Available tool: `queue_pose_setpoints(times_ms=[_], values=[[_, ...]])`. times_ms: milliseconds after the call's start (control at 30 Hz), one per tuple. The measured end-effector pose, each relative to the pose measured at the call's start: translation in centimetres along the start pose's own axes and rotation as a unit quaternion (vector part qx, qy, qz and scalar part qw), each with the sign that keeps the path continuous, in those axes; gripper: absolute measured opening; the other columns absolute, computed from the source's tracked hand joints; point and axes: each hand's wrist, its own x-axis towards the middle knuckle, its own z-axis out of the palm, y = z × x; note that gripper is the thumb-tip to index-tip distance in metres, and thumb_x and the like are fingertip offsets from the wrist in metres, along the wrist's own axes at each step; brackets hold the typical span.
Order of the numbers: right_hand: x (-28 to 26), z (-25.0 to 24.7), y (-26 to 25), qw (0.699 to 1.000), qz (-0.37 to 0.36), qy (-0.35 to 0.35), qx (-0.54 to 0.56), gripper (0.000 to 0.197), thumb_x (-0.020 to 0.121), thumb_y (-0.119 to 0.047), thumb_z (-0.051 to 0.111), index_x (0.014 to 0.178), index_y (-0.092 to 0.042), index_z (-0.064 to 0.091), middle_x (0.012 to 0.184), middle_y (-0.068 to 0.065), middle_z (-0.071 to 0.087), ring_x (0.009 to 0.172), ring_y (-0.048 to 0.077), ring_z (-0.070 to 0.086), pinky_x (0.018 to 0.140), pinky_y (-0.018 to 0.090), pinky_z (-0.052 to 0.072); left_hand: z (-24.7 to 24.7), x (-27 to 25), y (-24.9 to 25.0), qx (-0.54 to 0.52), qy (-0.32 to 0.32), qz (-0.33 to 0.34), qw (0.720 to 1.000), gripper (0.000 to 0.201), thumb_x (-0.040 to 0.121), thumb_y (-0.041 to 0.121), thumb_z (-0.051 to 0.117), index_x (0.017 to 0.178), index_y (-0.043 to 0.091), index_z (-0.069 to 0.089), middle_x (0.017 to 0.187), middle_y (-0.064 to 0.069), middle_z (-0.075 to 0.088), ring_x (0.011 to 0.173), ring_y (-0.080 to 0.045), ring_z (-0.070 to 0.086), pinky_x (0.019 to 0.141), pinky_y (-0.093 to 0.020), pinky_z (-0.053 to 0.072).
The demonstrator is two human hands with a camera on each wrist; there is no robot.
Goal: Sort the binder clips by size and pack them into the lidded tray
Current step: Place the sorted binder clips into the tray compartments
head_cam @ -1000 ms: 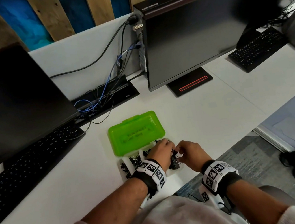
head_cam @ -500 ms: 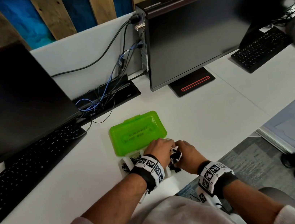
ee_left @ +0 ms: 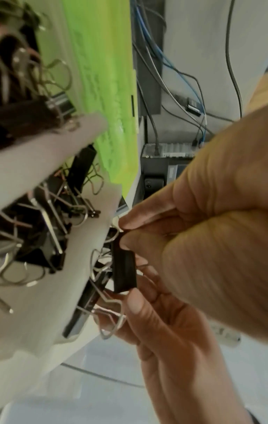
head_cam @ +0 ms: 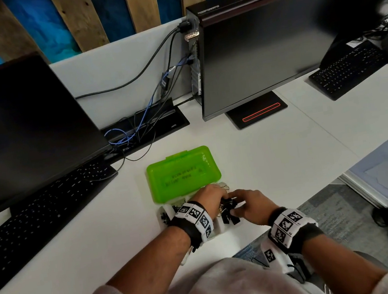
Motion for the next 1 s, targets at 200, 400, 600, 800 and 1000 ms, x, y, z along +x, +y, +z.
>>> queue_pose_setpoints(times_ms=[200, 400, 600, 800, 1000], values=[[0.4, 1.1, -0.2, 0.995, -0.006, 0.092, -0.039, 0.015, 0.075, -0.020, 0.070, 0.090, -0.019, 0.070, 0.093, -0.002, 0.073, 0.081, 0.018, 0.065, 0.070, 0.021, 0.042, 0.4, -0.5, -1.6, 0.019, 0.050, -0.008, 0.999, 0.055, 0.086, 0.005, 0.056, 0.137, 0.022, 0.042, 0.131, -0.005, 0.053, 0.121, -0.025, 0.043, 0.101, -0.034, 0.038], [0.4, 1.6, -0.1, 0.989, -0.002, 0.141, 0.038, 0.015, 0.070, -0.018, 0.072, 0.076, -0.012, 0.059, 0.077, 0.004, 0.069, 0.071, 0.024, 0.063, 0.065, 0.029, 0.048, 1.2, -0.9, -2.8, 0.122, 0.040, 0.009, 0.992, 0.053, 0.090, 0.018, 0.054, 0.139, 0.024, 0.035, 0.130, 0.000, 0.053, 0.121, -0.023, 0.037, 0.100, -0.038, 0.034], [0.7, 1.5, -0.1, 0.984, 0.020, 0.154, 0.087, 0.010, 0.076, -0.021, 0.064, 0.079, -0.019, 0.055, 0.075, 0.003, 0.070, 0.066, 0.024, 0.067, 0.066, 0.037, 0.056, 1.4, -1.2, -2.8, 0.084, 0.044, -0.004, 0.996, 0.057, 0.088, 0.021, 0.059, 0.139, 0.021, 0.033, 0.134, -0.004, 0.049, 0.124, -0.024, 0.039, 0.103, -0.037, 0.035], [0.6, 2.1, -1.2, 0.994, -0.037, 0.097, -0.020, 0.031, 0.089, -0.021, 0.055, 0.119, -0.019, 0.049, 0.091, 0.009, 0.075, 0.086, 0.030, 0.067, 0.072, 0.034, 0.052, 1.4, -1.0, -2.8, 0.049, 0.054, -0.025, 0.997, 0.066, 0.084, 0.031, 0.063, 0.140, 0.020, 0.028, 0.125, -0.006, 0.056, 0.121, -0.025, 0.042, 0.100, -0.037, 0.039], [1.0, 1.2, -2.0, 0.985, 0.022, 0.149, 0.087, 0.015, 0.091, -0.022, 0.052, 0.106, -0.020, 0.057, 0.069, 0.006, 0.068, 0.062, 0.020, 0.060, 0.059, 0.026, 0.045, 2.1, -0.7, -3.1, 0.047, 0.057, -0.032, 0.997, 0.080, 0.078, 0.038, 0.069, 0.142, 0.020, 0.024, 0.136, -0.003, 0.047, 0.124, -0.024, 0.036, 0.104, -0.038, 0.035]])
